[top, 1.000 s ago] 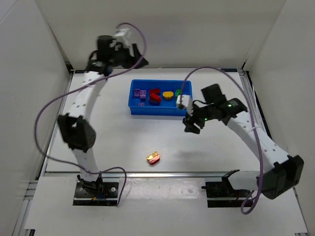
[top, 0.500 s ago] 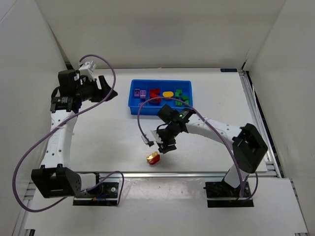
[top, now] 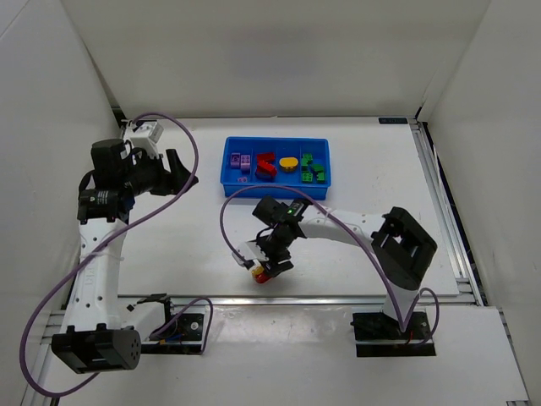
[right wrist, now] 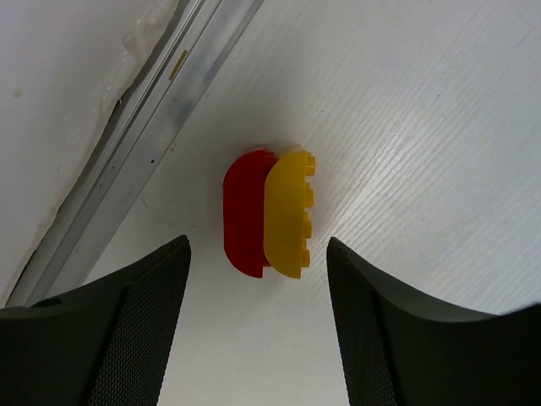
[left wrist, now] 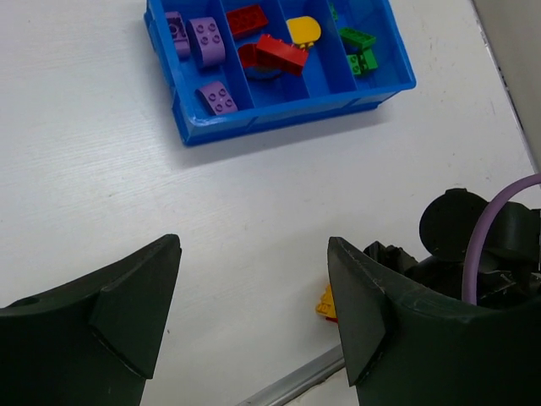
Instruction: Sort the legos into containers by color
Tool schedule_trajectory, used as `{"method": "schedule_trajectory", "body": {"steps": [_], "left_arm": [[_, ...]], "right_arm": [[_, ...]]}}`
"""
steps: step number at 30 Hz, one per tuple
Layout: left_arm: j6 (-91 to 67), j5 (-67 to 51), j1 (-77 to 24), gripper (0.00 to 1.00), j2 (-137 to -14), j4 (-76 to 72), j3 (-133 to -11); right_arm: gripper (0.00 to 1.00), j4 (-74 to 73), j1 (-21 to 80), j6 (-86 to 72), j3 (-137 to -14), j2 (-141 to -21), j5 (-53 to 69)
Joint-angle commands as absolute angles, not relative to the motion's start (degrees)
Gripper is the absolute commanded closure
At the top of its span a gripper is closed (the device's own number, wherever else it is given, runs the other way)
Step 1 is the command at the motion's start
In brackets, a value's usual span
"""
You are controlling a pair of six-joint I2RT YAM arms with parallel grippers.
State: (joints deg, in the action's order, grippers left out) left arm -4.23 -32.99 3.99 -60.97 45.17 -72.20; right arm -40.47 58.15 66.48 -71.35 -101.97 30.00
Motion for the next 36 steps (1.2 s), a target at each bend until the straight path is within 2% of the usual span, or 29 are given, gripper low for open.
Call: {"method": "schedule_trajectory", "body": {"steps": [1,15,27,30,36], "left_arm": [[-2.99,-31.73,4.31,0.19,-60.29,47.19,-71.54],[-3.25,-30.85,4.31,0.19,-61.79,47.37,-71.37],[-8.7,-34.89,5.18,0.21,-63.1,46.49,-67.94],[-10.8,-40.76,6.85,0.22,-63.98,46.14,-66.54],[-14.5,-63.24,9.76,0.23,-70.03,42.54,-61.79]], "right_arm": [[0.3,-38.58,58.62,65.39,-70.93,-103.35,30.94],[0.34,-34.81,58.8,63.2,-68.82,-107.67,29.8],[0.67,-29.44,58.45,57.67,-68.55,-106.27,24.7],[0.69,-28.39,57.57,55.73,-69.26,-103.29,21.63],[0.68,-23.3,55.64,56.16,-68.73,-96.52,9.26]]}}
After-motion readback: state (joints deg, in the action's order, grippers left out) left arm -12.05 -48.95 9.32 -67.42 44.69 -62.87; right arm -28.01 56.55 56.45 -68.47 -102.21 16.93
